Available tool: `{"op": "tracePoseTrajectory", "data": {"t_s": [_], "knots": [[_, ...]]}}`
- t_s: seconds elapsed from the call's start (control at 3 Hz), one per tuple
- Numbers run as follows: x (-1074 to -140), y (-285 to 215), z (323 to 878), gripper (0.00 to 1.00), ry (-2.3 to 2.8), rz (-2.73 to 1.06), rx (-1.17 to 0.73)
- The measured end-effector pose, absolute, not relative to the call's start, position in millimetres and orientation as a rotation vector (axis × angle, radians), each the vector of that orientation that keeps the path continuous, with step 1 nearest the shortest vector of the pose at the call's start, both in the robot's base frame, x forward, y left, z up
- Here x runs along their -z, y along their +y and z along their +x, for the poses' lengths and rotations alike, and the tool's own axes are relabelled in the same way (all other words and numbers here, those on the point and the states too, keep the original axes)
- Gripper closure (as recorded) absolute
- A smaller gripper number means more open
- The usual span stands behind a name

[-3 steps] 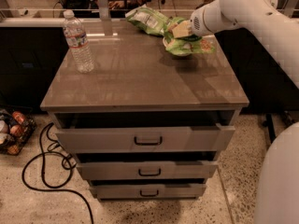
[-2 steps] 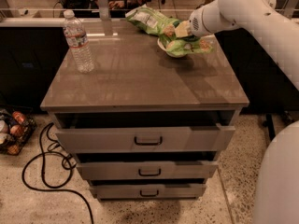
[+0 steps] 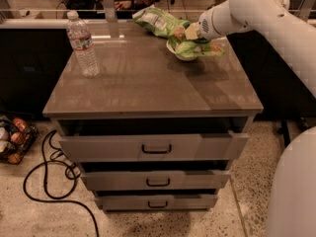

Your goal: Pick green rice chip bag from paper bowl and place on counter

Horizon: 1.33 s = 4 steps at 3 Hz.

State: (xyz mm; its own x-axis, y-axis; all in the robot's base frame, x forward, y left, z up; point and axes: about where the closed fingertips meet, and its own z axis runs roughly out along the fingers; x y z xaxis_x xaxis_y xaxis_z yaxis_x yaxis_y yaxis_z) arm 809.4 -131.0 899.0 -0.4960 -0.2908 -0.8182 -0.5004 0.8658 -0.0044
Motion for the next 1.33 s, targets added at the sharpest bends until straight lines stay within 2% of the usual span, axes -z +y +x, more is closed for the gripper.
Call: {"op": "tracePoseTrajectory", "data": {"t_s": [0.33,1.0,1.33], "knots": [[-920.7,-140.5,809.2,1.0,2.108,-0.59,-0.262],[-1025.1,-171.2,792.2,1.0,2.01,-0.674,-0.164],[-1054.0,-174.2,763.6,1.0,1.952,-0.743,-0.224]]}}
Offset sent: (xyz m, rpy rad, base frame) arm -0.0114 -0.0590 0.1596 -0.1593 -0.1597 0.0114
